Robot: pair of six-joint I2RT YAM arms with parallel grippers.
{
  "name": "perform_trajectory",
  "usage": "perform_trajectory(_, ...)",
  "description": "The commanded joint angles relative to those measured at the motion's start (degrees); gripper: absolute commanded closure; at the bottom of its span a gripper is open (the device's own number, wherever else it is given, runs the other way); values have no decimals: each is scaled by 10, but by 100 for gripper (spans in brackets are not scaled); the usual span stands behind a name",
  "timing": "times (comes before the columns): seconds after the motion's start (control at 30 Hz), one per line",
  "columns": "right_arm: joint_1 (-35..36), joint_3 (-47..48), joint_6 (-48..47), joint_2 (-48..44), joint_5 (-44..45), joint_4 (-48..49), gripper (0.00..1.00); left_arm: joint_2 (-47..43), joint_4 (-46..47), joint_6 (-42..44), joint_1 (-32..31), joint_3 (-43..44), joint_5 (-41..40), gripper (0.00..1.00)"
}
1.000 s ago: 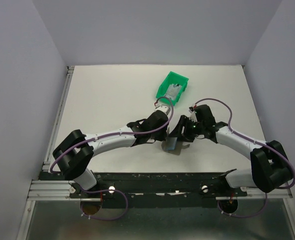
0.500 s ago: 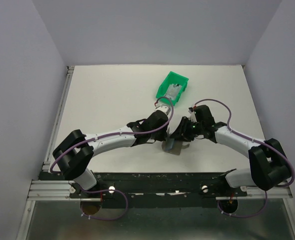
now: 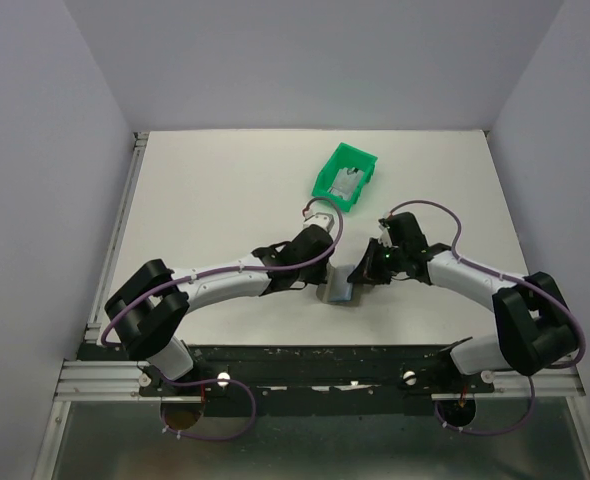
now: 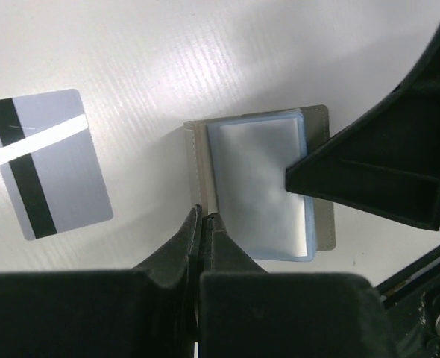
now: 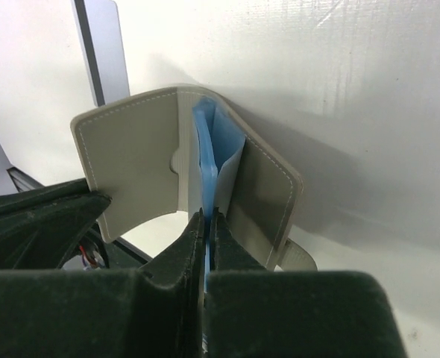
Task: Put the credit cards into the card holder
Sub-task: Open the card holder at the center of the board.
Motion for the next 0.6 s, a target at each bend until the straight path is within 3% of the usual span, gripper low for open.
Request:
perform_trajectory(0.0,1,-6,-17,19,17,-16,88,7,-28,-11,0,-27,-19,94)
perform_trajectory(0.13,2,-4,-14,37,5,-4,76,5,-17,-12,0,-30,-12,94)
perform_trajectory(0.23,2,-7,-8,46,-8,14,74,8,-17,-11,0,-27,-8,94)
perform_trajectory(0.43,1,-10,-8,36,0,13,87,9,-28,-12,3,-30,-24,92)
perform_trajectory(0.57,2,-9,-15,24,10,3,89,12,-38,-16,10,-37,-34,73)
